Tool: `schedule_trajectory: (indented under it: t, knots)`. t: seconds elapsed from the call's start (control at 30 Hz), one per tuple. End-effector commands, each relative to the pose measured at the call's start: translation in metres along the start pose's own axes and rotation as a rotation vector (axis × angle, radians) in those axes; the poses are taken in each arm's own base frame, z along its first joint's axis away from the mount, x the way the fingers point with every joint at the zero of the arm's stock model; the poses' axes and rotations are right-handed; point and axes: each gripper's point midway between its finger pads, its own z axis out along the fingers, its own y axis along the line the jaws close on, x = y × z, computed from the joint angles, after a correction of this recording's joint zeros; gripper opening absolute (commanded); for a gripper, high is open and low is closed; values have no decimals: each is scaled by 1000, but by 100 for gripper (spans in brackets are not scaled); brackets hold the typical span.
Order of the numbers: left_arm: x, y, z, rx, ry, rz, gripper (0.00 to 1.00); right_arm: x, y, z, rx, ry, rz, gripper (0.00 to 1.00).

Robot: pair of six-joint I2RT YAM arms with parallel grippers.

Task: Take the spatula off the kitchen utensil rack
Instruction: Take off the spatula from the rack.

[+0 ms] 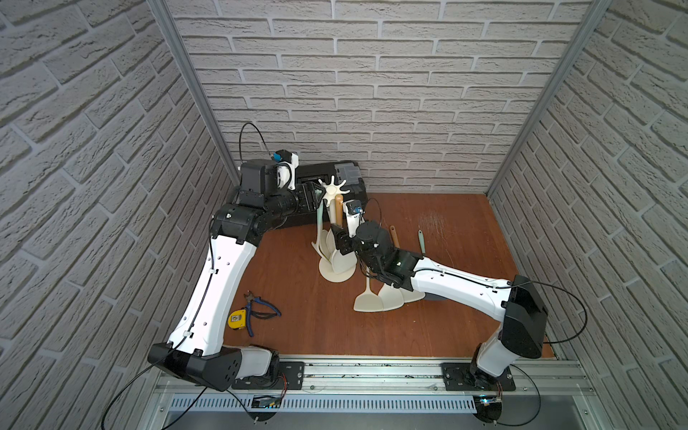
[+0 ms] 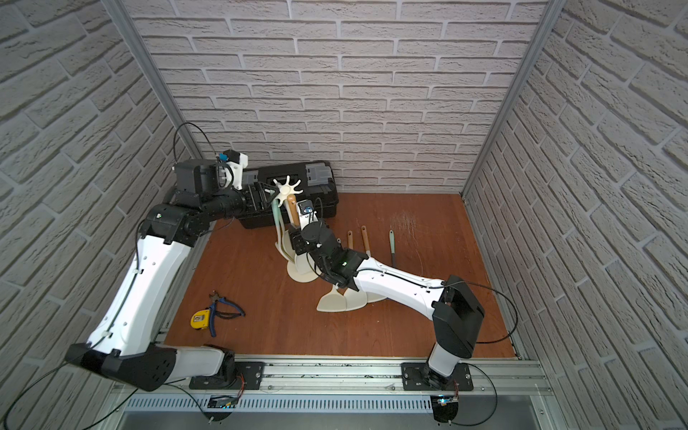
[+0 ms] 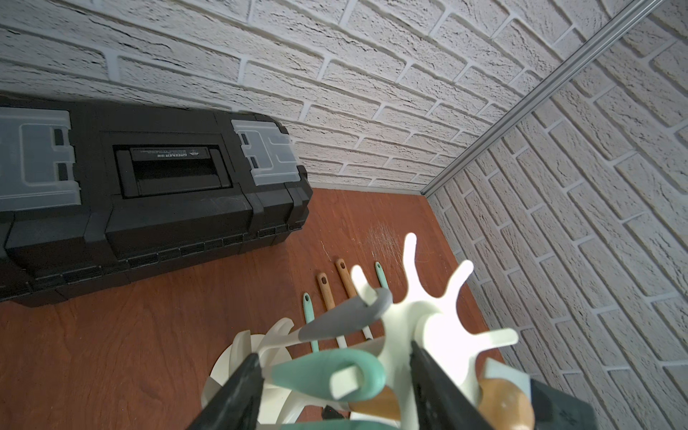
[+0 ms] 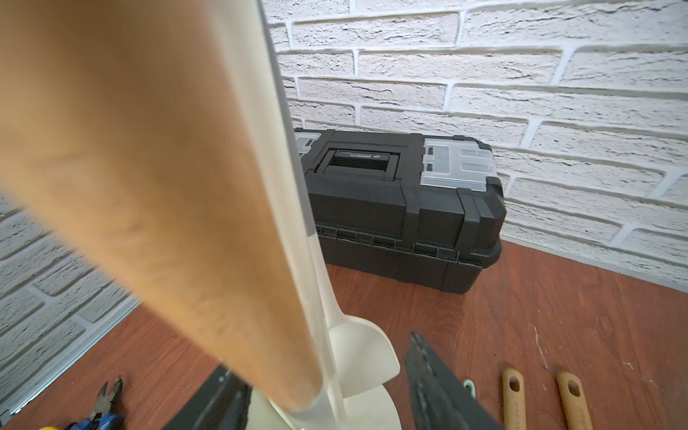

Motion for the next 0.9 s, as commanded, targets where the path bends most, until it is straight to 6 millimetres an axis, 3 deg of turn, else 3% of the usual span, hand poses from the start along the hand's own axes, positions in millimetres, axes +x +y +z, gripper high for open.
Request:
schedule_trajectory:
  t: [0.0, 0.23, 0.53, 0.73, 0.87]
  knots:
    - [23, 9, 5, -18, 81, -15, 64, -34, -5, -17, 13, -86, 45, 67]
    - [25, 8, 7, -9, 86, -18, 63, -43, 3, -15, -21, -112, 24, 66]
    - [27, 10, 6, -12, 90, -18, 63, -47, 14, -22, -99, -120, -11, 17]
    - [26, 14, 4, -21, 83, -20, 63, -50, 12, -33, -109, -132, -25, 4]
    - [26, 16, 4, -26, 85, -25, 63, -59, 9, -44, -120, -150, -21, 3]
